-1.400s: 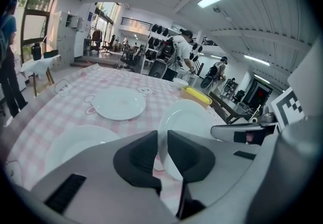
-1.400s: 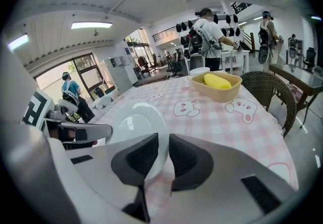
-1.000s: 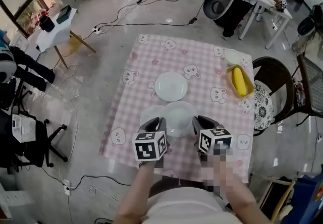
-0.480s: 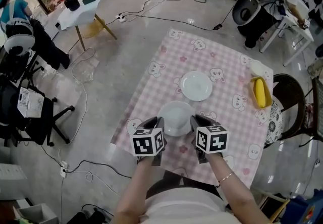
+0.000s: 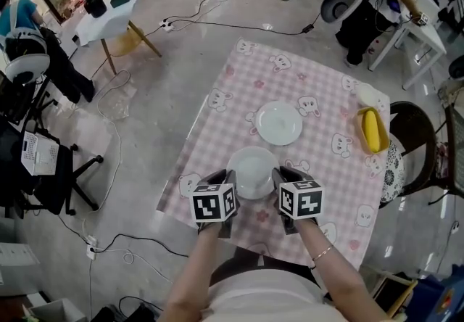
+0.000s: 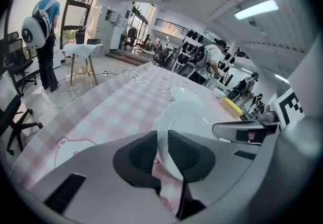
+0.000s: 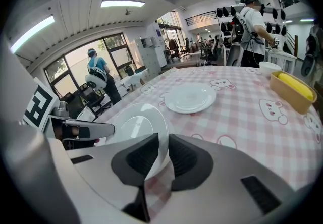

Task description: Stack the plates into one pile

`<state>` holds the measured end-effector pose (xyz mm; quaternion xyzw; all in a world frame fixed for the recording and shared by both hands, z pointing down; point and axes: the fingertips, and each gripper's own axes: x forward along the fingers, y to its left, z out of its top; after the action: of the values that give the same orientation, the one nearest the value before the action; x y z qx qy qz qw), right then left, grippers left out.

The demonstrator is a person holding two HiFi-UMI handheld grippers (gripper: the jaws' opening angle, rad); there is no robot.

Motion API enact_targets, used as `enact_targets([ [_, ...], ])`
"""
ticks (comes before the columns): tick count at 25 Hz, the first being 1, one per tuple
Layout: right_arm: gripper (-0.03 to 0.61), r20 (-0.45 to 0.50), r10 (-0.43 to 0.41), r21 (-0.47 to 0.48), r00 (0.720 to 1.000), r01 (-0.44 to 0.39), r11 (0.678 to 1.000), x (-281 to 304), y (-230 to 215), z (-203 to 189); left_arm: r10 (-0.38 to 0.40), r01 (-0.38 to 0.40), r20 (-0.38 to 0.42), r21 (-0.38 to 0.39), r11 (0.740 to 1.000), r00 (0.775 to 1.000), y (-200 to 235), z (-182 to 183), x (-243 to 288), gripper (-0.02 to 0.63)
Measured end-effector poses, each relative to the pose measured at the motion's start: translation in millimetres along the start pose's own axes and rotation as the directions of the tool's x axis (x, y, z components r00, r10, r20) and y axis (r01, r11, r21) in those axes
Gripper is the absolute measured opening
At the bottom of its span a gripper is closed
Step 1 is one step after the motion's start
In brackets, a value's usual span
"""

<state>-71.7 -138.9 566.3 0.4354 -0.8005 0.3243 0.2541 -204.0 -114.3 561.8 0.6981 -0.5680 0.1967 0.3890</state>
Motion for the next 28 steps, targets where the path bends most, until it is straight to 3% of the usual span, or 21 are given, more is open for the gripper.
enact_targets([
  [14, 0.074, -0.021, -0.039, -0.065, 0.999, 0.037, 0.997, 3, -14, -1, 0.045, -0.043, -0.039, 0.044, 0.998, 0.998, -8, -2, 12, 0.087],
  [23, 0.078, -0.021, -0.058, -0.102, 0.998, 0.055, 0.993, 15, -18, -3, 0.084, -0.081, -0.034, 0.079, 0.994, 0.996, -5, -3, 21, 0.092],
  [28, 0.078, -0.007, -0.057, -0.092, 0.998, 0.056, 0.994, 16, -15, -3, 0.068, -0.067, -0.016, 0.083, 0.994, 0.998, -2, -3, 18, 0.095],
])
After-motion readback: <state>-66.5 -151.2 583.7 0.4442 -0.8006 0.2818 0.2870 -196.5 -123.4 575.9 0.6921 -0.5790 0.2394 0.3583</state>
